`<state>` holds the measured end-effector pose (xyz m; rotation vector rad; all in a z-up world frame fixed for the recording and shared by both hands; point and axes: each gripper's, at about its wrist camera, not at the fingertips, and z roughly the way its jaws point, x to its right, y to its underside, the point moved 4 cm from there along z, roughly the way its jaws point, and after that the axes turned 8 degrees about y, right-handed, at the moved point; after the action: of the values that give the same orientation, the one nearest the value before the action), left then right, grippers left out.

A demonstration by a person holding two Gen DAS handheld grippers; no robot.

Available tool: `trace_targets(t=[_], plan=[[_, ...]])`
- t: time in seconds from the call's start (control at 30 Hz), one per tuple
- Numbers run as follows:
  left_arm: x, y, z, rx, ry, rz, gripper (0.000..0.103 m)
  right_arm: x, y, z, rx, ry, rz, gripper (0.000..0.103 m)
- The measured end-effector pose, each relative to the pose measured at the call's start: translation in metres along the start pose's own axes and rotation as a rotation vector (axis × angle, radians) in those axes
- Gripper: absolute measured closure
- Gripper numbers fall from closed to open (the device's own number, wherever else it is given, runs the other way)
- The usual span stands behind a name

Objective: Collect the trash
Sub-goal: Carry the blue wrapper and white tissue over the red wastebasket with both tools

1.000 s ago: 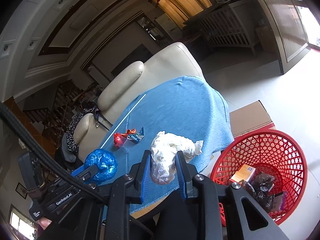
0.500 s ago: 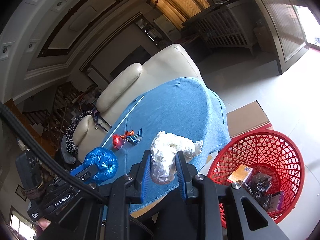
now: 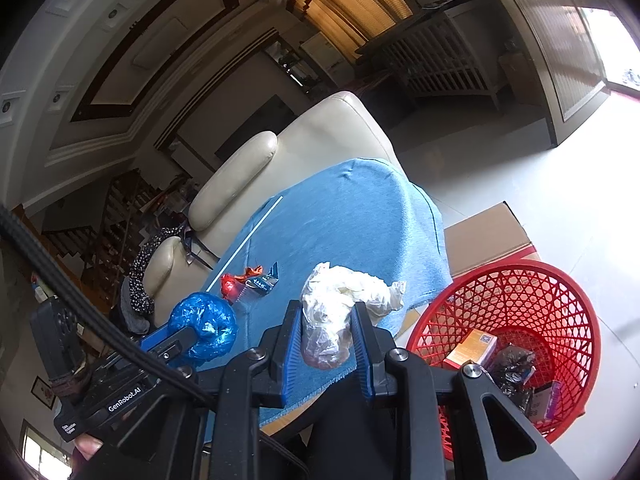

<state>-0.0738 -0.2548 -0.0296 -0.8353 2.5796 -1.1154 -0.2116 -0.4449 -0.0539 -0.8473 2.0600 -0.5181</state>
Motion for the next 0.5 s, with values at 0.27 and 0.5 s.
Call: trace_targets(t=[0.27, 0.5], plan=[[0.016, -0.010, 0.006, 0.002, 0.022, 0.042, 0.061, 0.013, -0.004, -0.007, 0.014, 0.014, 0.024, 0.076], [0.031, -0.016, 0.013, -0.007, 0.052, 0.073, 0.061, 0.030, -0.008, -0.016, 0.039, 0.032, 0.051, 0.076]])
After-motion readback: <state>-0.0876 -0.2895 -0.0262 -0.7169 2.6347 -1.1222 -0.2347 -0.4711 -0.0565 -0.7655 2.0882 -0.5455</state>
